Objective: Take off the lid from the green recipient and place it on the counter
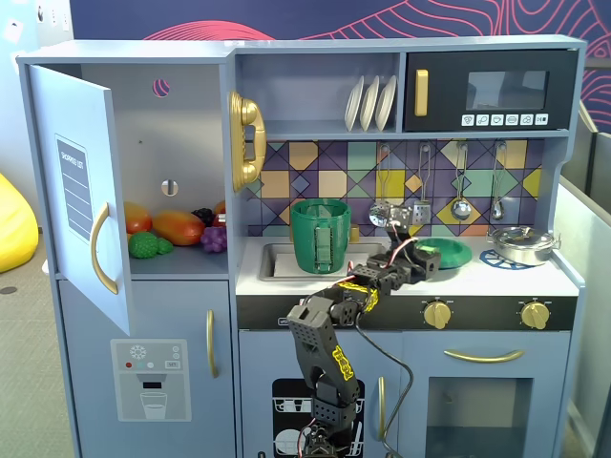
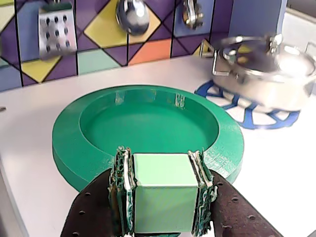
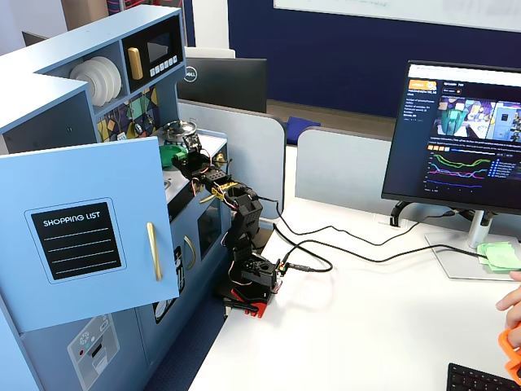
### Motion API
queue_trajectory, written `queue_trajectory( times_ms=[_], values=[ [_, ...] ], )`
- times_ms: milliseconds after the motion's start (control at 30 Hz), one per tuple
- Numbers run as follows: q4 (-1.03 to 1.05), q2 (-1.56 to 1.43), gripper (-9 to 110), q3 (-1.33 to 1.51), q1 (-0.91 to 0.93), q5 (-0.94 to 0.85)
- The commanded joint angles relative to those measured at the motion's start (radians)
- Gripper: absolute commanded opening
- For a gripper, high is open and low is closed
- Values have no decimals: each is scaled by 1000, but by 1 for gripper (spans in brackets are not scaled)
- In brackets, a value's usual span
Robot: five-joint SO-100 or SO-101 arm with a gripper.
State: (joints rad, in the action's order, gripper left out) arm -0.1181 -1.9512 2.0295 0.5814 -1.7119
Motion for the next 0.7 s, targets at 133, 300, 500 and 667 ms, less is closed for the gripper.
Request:
queue_trajectory(
  times_ms=[133,300,500,667],
  values=[
    [-84,15,0,9,-20,-31],
    [-94,23,0,35,-15,-38],
    [-98,26,15,40,-11,-5],
    [-74,2,33,12,-15,34]
  ],
)
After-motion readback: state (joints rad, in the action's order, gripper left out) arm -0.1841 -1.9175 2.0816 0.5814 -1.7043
